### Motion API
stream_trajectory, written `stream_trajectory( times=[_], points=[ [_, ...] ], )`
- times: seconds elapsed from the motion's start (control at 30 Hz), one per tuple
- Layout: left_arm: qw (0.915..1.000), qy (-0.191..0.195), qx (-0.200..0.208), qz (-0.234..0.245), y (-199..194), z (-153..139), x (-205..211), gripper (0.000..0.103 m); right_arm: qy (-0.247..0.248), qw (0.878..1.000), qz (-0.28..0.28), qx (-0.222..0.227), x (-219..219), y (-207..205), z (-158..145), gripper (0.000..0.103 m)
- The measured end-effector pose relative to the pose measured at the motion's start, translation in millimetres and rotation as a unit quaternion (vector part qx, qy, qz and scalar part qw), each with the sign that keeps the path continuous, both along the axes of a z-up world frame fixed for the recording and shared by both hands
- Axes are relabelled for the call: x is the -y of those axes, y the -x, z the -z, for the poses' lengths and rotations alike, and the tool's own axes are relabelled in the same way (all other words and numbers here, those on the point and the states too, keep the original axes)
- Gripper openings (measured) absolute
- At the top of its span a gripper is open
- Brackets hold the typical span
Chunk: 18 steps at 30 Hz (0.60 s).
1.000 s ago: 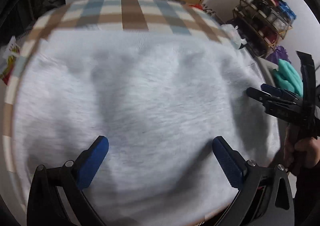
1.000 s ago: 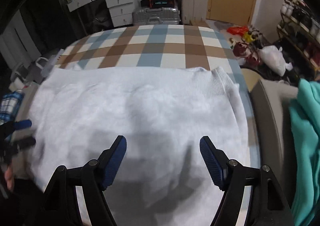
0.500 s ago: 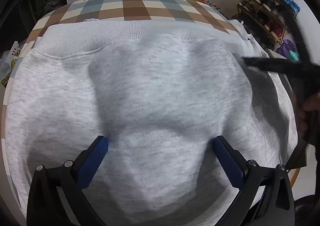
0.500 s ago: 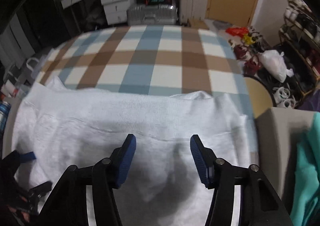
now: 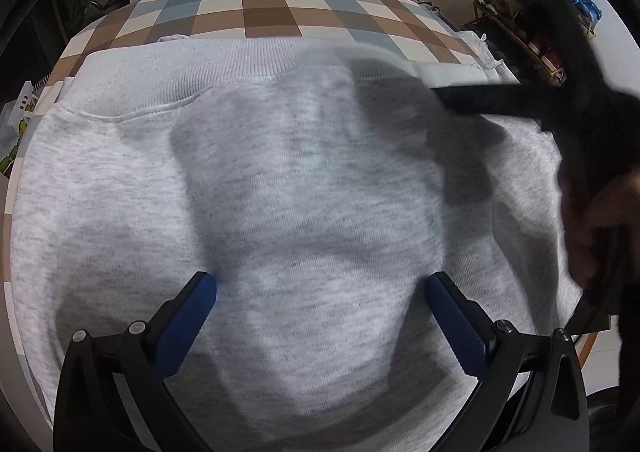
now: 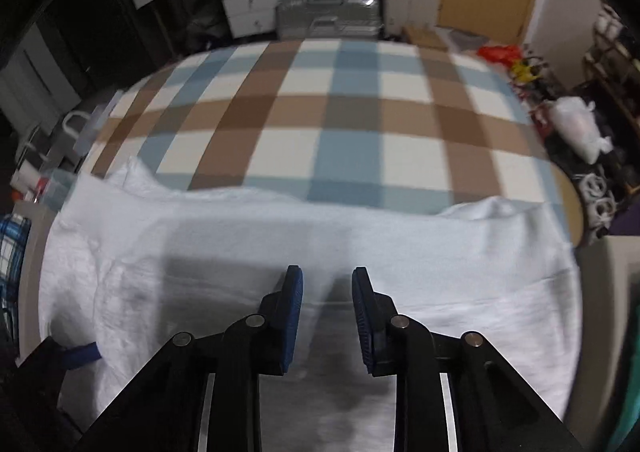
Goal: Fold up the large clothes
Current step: 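Smooth the folded hoodie flat with both grippers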
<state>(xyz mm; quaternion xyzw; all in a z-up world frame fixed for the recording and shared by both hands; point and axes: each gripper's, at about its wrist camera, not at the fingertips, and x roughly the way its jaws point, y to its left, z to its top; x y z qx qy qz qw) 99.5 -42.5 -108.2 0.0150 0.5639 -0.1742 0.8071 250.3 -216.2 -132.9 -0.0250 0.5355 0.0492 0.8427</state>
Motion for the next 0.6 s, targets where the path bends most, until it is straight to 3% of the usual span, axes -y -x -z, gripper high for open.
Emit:
stream_trajectory(
  times=[0.07,0.13,0.2,0.27,0.33,0.4,0.43,0.47,0.5,0.53,0.6],
  points=[
    [0.9999,0.011,-0.007,0.002,-2.0,-2.9,-2.7,0.102,0.052,0.998,-0.011,0.021,-17.4,1.0,10.3,0.024],
    [0.9997,0.023,0.001,0.006,-0.7,-14.5,-7.3,0.1,0.052,0.999,-0.002,0.016,-19.2,0.8,5.8,0.024],
    [0.9982,0.031,0.042,0.029,3.8,-41.2,-14.0,0.098,-0.018,0.999,0.01,0.026,-8.1,9.6,-12.3,0.014],
    [0.993,0.011,0.114,0.027,2.8,-68.9,-23.8,0.098,-0.092,0.995,0.006,0.049,-0.4,29.4,-27.1,0.015],
    [0.989,-0.015,0.147,0.005,-6.8,-74.8,-32.9,0.098,-0.099,0.994,-0.025,0.041,-11.7,46.5,-23.4,0.015],
    [0.9942,-0.019,0.106,-0.01,-28.3,-53.3,-41.7,0.098,-0.031,0.998,-0.059,0.009,-35.9,57.2,4.5,0.015],
    [0.9983,-0.022,0.051,-0.018,-42.7,-27.5,-45.5,0.098,-0.02,0.998,-0.064,0.007,-40.5,61.8,11.1,0.015],
    [0.9993,-0.026,0.02,-0.016,-50.1,-9.5,-48.2,0.099,-0.014,0.997,-0.065,0.03,-42.4,65.6,11.6,0.015],
    [0.9997,-0.018,0.003,-0.017,-54.5,4.5,-51.6,0.101,-0.01,0.998,-0.066,0.024,-44.3,64.2,11.0,0.015],
    [0.9996,-0.013,0.021,-0.011,-52.8,1.8,-51.9,0.101,-0.011,0.998,-0.068,0.014,-44.1,60.9,8.7,0.015],
    [0.9997,-0.02,0.016,-0.004,-50.8,-3.5,-52.0,0.101,-0.014,0.997,-0.082,-0.003,-35.4,54.1,-5.1,0.01]
  ],
)
